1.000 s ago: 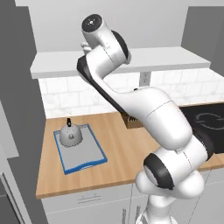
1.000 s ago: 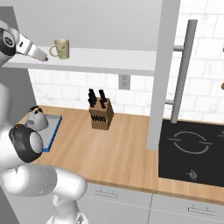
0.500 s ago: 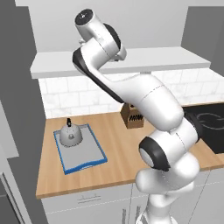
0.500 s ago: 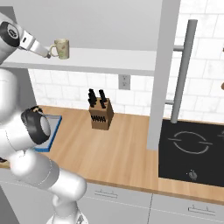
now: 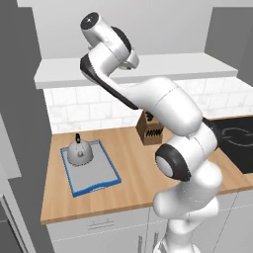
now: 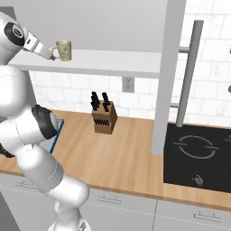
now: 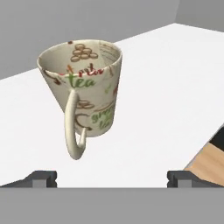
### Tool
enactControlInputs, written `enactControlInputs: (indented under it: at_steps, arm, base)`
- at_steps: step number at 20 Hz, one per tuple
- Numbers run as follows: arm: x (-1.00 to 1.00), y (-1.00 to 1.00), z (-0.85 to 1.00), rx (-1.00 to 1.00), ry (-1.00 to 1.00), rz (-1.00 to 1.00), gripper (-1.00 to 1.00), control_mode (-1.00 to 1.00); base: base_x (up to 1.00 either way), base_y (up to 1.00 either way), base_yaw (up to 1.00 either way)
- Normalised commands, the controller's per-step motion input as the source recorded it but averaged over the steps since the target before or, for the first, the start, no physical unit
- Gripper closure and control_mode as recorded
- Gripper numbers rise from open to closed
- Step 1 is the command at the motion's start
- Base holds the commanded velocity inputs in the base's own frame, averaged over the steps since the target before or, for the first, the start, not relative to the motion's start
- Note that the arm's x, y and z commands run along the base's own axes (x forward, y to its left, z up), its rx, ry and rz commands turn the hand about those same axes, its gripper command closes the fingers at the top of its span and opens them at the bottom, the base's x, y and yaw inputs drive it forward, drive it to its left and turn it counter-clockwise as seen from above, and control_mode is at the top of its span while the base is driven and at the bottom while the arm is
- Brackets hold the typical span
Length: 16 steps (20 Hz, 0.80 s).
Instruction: Pick the kettle from the counter and place it on the tray. Then pick the mug from the cabinet and place it on the tray. Then close the cabinet doors.
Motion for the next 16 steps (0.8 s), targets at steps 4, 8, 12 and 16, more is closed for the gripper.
enactControlInputs:
  at_steps: [4,8,12,16]
  arm:
    - [0.3,0.0,0.0,0.0,0.0,-0.02,-1.0,-1.0]
    - [0.25,0.0,0.0,0.0,0.0,-0.02,-1.0,-1.0]
    - [0.2,0.0,0.0,0.0,0.0,-0.01,-1.0,-1.0]
    - [0.12,-0.02,0.0,0.0,0.0,-0.03,-1.0,-1.0]
  base:
    - [0.0,0.0,0.0]
    - [0.0,0.0,0.0]
    - [0.0,0.0,0.0]
    - [0.0,0.0,0.0]
